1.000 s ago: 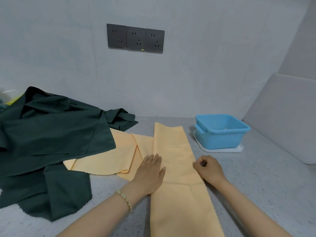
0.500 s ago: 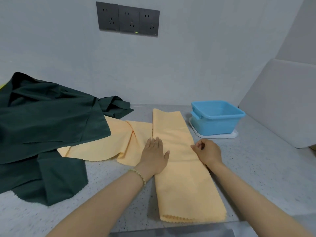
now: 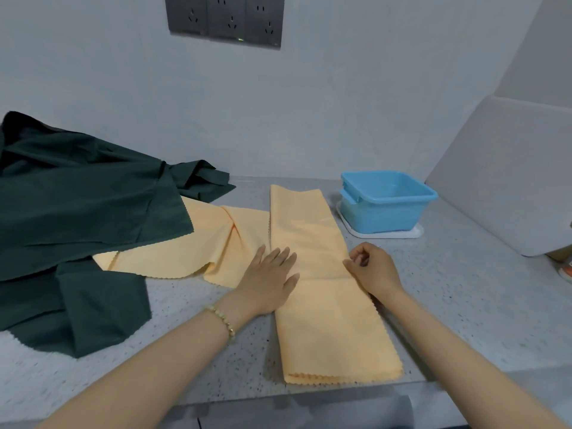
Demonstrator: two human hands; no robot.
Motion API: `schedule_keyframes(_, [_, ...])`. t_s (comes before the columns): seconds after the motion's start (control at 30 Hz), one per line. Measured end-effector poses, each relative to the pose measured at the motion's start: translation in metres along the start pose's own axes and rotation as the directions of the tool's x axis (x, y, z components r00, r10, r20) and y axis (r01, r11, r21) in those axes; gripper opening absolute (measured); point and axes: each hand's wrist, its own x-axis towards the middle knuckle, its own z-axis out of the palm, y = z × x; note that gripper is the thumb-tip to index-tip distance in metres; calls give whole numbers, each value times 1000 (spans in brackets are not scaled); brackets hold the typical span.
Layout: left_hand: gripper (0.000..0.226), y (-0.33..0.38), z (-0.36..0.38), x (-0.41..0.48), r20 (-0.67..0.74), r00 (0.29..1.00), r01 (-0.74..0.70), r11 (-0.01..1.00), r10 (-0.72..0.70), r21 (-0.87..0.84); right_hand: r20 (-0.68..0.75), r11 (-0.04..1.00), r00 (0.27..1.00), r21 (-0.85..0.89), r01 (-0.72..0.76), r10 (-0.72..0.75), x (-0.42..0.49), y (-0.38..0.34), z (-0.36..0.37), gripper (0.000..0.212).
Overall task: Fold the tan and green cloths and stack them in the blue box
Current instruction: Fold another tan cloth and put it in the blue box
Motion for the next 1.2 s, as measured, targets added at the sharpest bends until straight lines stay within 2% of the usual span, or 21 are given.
schedule_keyframes(0.07, [51, -9, -6, -9, -64, 995, -75, 997, 74, -7, 4, 994, 994, -29, 107, -107, -6, 3, -12, 12])
schedule_keyframes(0.1, [50, -15, -8, -14, -107, 987, -117, 992, 120, 37, -13, 954, 968, -174, 244, -250, -9, 6, -21, 18])
schedule_keyframes(0.13, [50, -22, -10, -19, -131, 977, -157, 981, 171, 111, 0, 832, 900, -380, 404, -437, -11, 10, -31, 28])
schedule_keyframes(0.17, [52, -28, -12, -24, -122, 968, -195, 961, 221, 197, 61, 639, 792, -555, 533, -608, -13, 15, -40, 38])
schedule_keyframes(0.2, [57, -34, -12, -28, -91, 960, -232, 932, 266, 279, 154, 454, 686, -644, 615, -711, -16, 19, -48, 48])
schedule_keyframes(0.23, [64, -38, -12, -31, -50, 951, -269, 898, 304, 348, 265, 308, 602, -667, 679, -754, -19, 23, -54, 57])
schedule_keyframes(0.27, [71, -41, -12, -33, -8, 943, -303, 867, 333, 396, 358, 211, 537, -647, 733, -764, -22, 26, -59, 63])
schedule_keyframes(0.3, [75, -43, -12, -34, 28, 934, -334, 841, 357, 425, 421, 161, 491, -611, 775, -763, -25, 28, -62, 65])
schedule_keyframes(0.37, [73, -43, -12, -33, 70, 914, -386, 807, 399, 447, 473, 140, 440, -543, 828, -764, -30, 29, -64, 65])
schedule_keyframes(0.53, [58, -36, -5, -27, 84, 923, -375, 834, 375, 405, 478, 175, 396, -442, 880, -784, -37, 15, -54, 68])
schedule_keyframes(0.63, [53, -33, -3, -26, 96, 936, -351, 864, 340, 361, 481, 270, 454, -404, 874, -750, -42, 9, -52, 79])
schedule_keyframes(0.7, [52, -32, -3, -30, 107, 936, -352, 868, 336, 351, 472, 386, 535, -380, 841, -701, -49, 9, -53, 84])
schedule_keyframes(0.77, [56, -31, -2, -39, 124, 931, -365, 871, 343, 329, 458, 480, 585, -334, 811, -670, -58, 11, -54, 78])
schedule_keyframes(0.9, [56, -26, 5, -63, 144, 924, -381, 894, 355, 237, 449, 516, 575, -259, 816, -684, -78, 13, -56, 45])
schedule_keyframes(0.93, [53, -25, 5, -68, 116, 924, -380, 904, 363, 195, 459, 571, 609, -236, 786, -647, -80, 12, -56, 41])
schedule_keyframes(1.0, [47, -24, 1, -75, -4, 942, -334, 942, 334, 34, 492, 751, 732, -210, 626, -472, -78, 6, -59, 36])
schedule_keyframes(1.07, [39, -21, -9, -74, -113, 970, -232, 956, 214, -180, 503, 886, 810, -166, 433, -301, -67, -2, -56, 33])
schedule_keyframes(1.1, [33, -19, -13, -71, -135, 982, -167, 946, 134, -276, 450, 943, 855, -77, 324, -257, -58, -4, -52, 34])
schedule_keyframes(1.13, [30, -18, -17, -66, -149, 988, -95, 923, 41, -372, 377, 976, 904, 4, 219, -204, -50, -8, -47, 43])
schedule_keyframes(1.2, [37, -14, -20, -56, -149, 978, 47, 847, -147, -529, 305, 997, 950, 64, 51, -68, -35, -16, -38, 54])
